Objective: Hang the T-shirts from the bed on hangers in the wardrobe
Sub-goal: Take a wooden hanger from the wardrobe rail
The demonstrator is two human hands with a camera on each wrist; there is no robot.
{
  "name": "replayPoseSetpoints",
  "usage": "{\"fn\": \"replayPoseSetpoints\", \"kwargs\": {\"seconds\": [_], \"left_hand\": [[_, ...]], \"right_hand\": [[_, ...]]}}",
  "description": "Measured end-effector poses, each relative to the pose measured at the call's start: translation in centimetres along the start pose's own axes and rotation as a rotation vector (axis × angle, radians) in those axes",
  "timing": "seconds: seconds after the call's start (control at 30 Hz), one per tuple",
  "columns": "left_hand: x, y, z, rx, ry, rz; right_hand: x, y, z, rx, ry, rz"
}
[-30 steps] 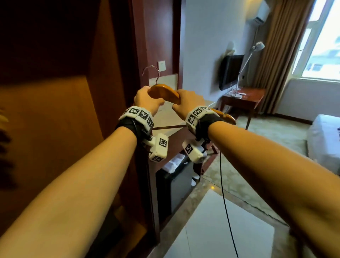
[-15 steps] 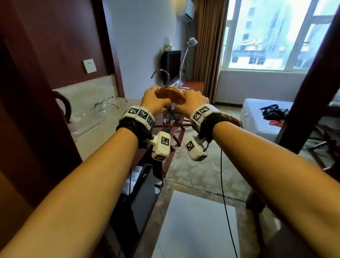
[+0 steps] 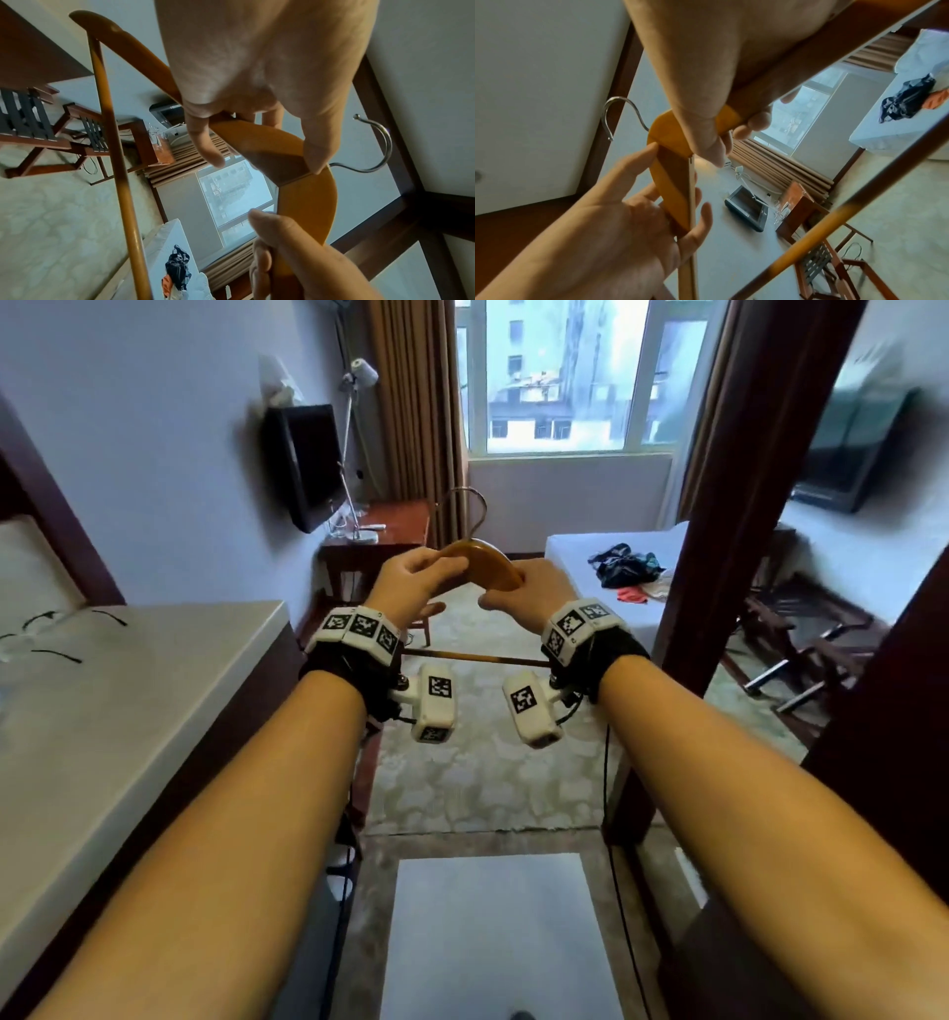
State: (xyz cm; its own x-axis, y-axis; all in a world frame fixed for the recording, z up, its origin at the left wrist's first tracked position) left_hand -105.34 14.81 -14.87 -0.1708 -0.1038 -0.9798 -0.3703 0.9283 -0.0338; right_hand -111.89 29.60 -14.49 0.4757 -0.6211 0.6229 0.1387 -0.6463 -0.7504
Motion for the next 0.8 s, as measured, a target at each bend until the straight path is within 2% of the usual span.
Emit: {"fn": "replayPoseSetpoints", "kwargs": {"seconds": [0.23, 0.43, 0.53, 0.8], "left_hand": [[3.9, 4.1, -15.0, -0.009, -0.041, 0.066], [5.2, 7.2, -25.9, -0.017, -0.018, 0.081], [6.7, 8.8, -31.6, -0.01, 0.007, 0.08], [15.8, 12.1, -48.9, 0.045, -0.048, 0.063]], "right_hand": [[-6.6, -1.1, -14.6, -0.011, 0.032, 0.046], [-10.8, -2.5, -25.8, -0.034, 0.069, 0.063], [-13.4, -2.3, -30.6, 0.005, 0.056, 0.013], [-23.9, 0.2, -46.2, 0.03, 0.109, -0.129]]}}
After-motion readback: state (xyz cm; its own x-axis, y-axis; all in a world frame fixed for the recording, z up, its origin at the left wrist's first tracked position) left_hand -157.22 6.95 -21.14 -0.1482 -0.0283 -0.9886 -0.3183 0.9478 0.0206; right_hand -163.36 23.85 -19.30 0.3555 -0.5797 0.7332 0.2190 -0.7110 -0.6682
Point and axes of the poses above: each hand's wrist, its own z-axis away from the middle knuckle, its own y-axis out of the palm, x = y × z, the point moved 10 cm from there along -z, towards the middle knuckle, and after that the axes turned 3 degrees about z, right-handed, at the moved point
